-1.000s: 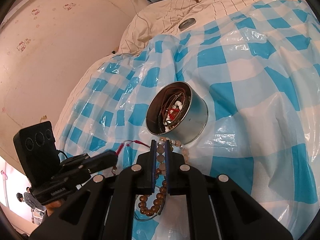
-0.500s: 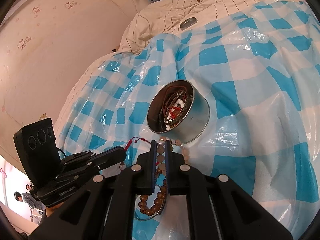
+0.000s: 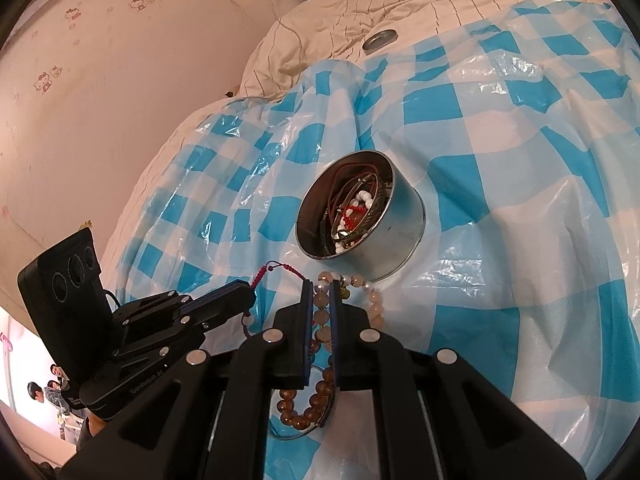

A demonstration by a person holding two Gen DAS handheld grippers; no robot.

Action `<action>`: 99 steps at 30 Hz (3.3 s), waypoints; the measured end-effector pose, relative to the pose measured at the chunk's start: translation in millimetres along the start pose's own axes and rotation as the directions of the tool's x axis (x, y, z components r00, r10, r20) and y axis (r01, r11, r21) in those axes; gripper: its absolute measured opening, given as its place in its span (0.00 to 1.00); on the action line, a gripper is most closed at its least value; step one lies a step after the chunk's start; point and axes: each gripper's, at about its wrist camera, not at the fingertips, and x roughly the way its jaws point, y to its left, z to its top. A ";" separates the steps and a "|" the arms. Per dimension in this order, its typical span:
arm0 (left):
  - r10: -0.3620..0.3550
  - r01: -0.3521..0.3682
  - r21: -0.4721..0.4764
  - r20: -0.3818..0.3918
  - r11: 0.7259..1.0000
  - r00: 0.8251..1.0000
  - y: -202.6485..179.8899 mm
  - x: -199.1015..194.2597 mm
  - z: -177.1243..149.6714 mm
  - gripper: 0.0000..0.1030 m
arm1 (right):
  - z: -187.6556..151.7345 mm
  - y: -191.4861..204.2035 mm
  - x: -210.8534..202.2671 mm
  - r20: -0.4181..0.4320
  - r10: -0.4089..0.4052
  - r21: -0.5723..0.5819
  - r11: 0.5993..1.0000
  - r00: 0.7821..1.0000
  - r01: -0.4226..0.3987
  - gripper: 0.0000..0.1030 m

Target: Organize jewelry

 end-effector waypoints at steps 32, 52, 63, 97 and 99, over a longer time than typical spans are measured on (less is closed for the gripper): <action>-0.013 0.017 -0.049 0.081 0.999 0.997 1.7 -11.2 24.5 0.01 | 11.0 -0.8 -29.7 0.126 0.177 0.052 0.981 0.976 -0.185 0.08; 0.067 -0.029 -0.365 0.093 0.930 0.993 56.2 22.3 46.0 0.45 | 30.1 8.9 -32.3 0.204 0.074 0.000 0.997 0.976 -0.076 0.08; 0.052 -0.008 -0.352 0.114 0.936 0.992 66.6 -13.1 32.3 0.55 | 58.1 20.0 21.3 0.182 -0.150 -0.053 0.985 0.972 0.162 0.24; 0.010 -0.003 0.041 -0.163 0.999 0.987 -23.4 45.0 -39.8 0.11 | -17.9 -19.0 -14.2 0.080 -0.159 0.132 0.980 0.984 0.148 0.57; 0.009 0.000 0.055 -0.160 0.998 0.987 -24.8 43.8 -38.6 0.10 | -18.3 -17.9 -12.3 0.073 -0.159 0.123 0.981 0.985 0.150 0.57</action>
